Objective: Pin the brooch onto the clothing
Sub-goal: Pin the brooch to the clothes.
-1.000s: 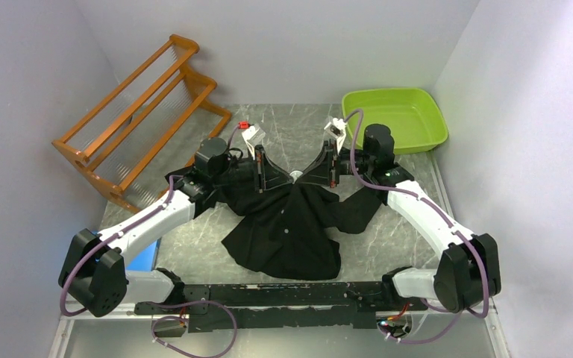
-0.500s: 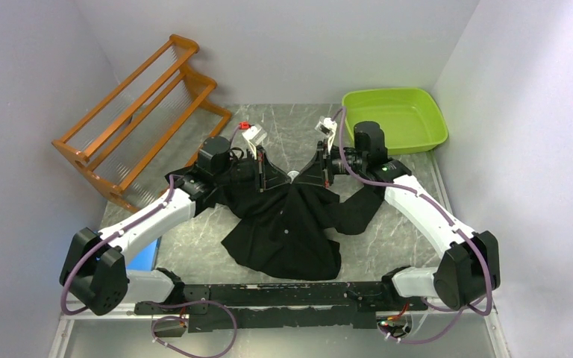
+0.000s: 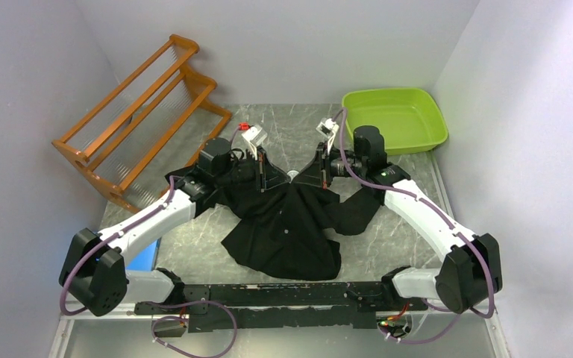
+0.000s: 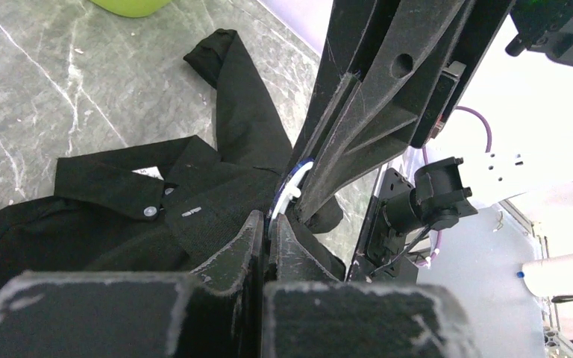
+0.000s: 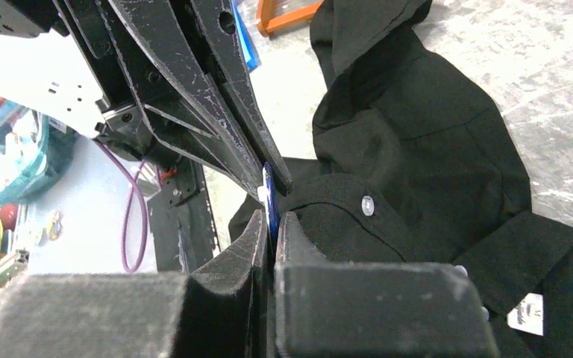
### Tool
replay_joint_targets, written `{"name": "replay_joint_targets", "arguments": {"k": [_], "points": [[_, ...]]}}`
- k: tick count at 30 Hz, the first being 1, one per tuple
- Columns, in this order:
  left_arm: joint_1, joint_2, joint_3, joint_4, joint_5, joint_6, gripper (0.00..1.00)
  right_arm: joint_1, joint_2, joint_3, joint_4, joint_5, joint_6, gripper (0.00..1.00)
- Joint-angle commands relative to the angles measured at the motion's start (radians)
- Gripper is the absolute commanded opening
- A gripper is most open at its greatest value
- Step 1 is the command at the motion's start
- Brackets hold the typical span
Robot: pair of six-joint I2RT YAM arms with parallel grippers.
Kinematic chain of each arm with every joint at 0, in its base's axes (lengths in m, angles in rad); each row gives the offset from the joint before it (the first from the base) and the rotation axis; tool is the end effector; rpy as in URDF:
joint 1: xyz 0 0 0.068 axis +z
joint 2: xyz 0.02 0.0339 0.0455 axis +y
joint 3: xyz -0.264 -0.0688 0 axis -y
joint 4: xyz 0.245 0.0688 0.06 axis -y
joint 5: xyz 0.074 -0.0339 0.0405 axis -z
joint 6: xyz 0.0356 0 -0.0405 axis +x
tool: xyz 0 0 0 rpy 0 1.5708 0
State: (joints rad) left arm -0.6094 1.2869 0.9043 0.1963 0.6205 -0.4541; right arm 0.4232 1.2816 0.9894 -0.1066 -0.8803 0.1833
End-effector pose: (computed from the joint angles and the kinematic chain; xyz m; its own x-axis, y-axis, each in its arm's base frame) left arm 0.2316 -0.1869 0.3121 -0.5463 -0.0539 -0.8359 0.7729 0.3521 -0.5278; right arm 0.2492 0.1424 0.3159 -0.5139 -0.1041 -0.8515 -0.8296 0.3132 0.4623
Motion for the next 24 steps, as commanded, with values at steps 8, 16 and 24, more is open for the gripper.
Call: {"name": "replay_joint_targets", "arguments": {"k": [8, 16, 24], "points": [[-0.066, -0.141, -0.075, 0.182, 0.089, -0.082, 0.02, -0.045, -0.014, -0.119, 0.327, 0.103, 0.173, 0.00], [-0.066, -0.142, -0.142, 0.217, 0.007, -0.118, 0.03, -0.054, -0.084, -0.176, 0.428, 0.077, 0.188, 0.00], [-0.065, -0.129, -0.156, 0.190, -0.070, -0.136, 0.03, -0.054, -0.122, -0.208, 0.490, 0.055, 0.182, 0.00]]}}
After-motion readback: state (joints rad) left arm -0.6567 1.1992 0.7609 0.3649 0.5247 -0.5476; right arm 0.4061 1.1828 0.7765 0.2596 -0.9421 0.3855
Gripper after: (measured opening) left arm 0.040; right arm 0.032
